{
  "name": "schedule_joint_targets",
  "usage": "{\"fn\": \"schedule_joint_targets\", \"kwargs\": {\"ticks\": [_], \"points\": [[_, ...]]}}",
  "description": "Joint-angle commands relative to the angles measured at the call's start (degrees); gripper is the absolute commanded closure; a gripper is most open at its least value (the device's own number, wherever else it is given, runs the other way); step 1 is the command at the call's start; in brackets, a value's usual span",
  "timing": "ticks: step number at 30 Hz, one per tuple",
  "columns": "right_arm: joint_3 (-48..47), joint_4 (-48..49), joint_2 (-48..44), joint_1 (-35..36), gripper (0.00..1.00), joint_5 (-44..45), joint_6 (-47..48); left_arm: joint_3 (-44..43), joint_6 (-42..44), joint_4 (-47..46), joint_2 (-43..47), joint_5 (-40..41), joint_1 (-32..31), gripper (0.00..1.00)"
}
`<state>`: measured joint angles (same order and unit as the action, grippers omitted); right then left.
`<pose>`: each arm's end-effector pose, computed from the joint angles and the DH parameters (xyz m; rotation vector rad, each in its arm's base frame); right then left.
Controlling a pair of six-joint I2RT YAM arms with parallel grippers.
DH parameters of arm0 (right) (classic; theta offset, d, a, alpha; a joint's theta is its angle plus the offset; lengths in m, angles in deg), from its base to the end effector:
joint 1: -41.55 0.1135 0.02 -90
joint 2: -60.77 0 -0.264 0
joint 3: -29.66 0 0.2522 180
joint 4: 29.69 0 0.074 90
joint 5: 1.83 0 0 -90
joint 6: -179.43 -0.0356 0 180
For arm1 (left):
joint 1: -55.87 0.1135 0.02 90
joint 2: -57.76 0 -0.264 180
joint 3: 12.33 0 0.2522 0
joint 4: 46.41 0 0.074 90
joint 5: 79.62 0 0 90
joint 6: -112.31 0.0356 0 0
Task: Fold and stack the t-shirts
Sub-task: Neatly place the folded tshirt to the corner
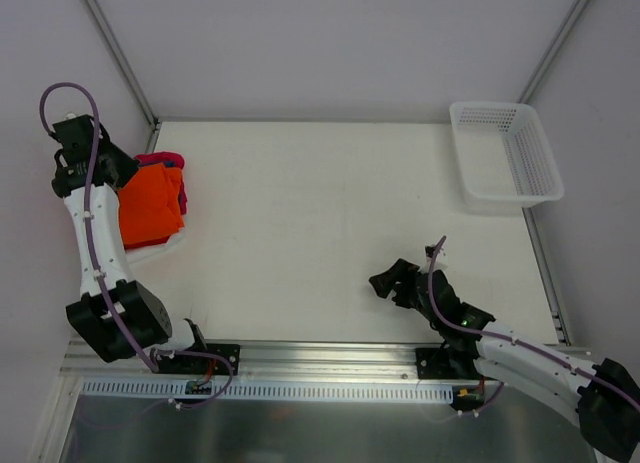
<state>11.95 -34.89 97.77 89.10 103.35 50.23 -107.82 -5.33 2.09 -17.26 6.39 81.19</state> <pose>0.1053 0.1013 0.1441 0.0260 2.0537 0.7059 0.2584 0.1195 0.4053 -0.8798 1.8628 -0.0968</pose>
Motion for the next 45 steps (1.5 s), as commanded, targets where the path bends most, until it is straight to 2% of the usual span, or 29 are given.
{"fn": "schedule_joint_targets", "kwargs": {"ticks": [1,3,8,12,21,24,26,33,37,39,41,42,44,45], "points": [[-0.98,-3.02,1.76,0.44,0.14,-1.03,1.06,-2.28,1.88,-0.55,-1.78,2.40,-1.15,1.00],[-1.15,-2.58,2.20,0.44,0.13,-1.20,1.14,-3.25,2.67,-0.46,-4.15,7.12,-2.46,1.00],[-0.63,-1.88,2.91,0.53,0.12,-1.73,0.79,-2.73,3.64,-0.38,-8.73,9.69,-5.19,1.00],[0.25,-1.70,2.04,0.53,0.11,-1.64,0.35,-2.55,5.13,0.67,-13.46,16.71,-7.04,1.00],[0.69,-2.76,-0.16,0.53,0.10,-1.20,0.44,-7.03,4.88,11.65,-28.31,26.21,-8.36,1.00],[0.69,-3.55,-0.78,0.53,0.10,-1.21,0.79,-7.30,4.79,12.98,-30.70,34.82,-8.36,1.00],[1.30,-3.90,-1.83,0.53,0.10,-1.12,0.62,-7.39,4.87,13.86,-33.06,37.73,-8.18,1.00],[2.71,-9.16,-8.95,0.53,0.09,0.11,0.00,-9.93,4.17,17.28,-39.32,34.14,-7.39,1.00],[2.28,-11.54,-11.76,0.53,0.08,0.29,0.70,-11.43,3.03,17.64,-33.01,31.42,-7.48,1.00],[1.58,-11.81,-12.03,0.53,0.08,0.11,1.66,-11.87,2.24,17.55,-26.43,29.58,-7.57,1.00],[0.70,-11.55,-11.86,0.53,0.07,-0.15,2.81,-13.01,1.80,17.47,-19.07,25.88,-8.44,0.94],[-0.52,-11.28,-11.25,0.53,0.07,-0.50,4.38,-13.45,1.89,17.38,-16.24,24.66,-9.14,0.78],[-2.29,-11.46,-10.02,0.53,0.06,-0.76,6.14,-14.50,3.02,16.94,-7.71,22.02,-12.81,0.51],[-3.34,-11.72,-8.36,0.53,0.06,-1.20,7.28,-14.33,3.46,16.42,-4.64,20.61,-14.32,0.25]]}}
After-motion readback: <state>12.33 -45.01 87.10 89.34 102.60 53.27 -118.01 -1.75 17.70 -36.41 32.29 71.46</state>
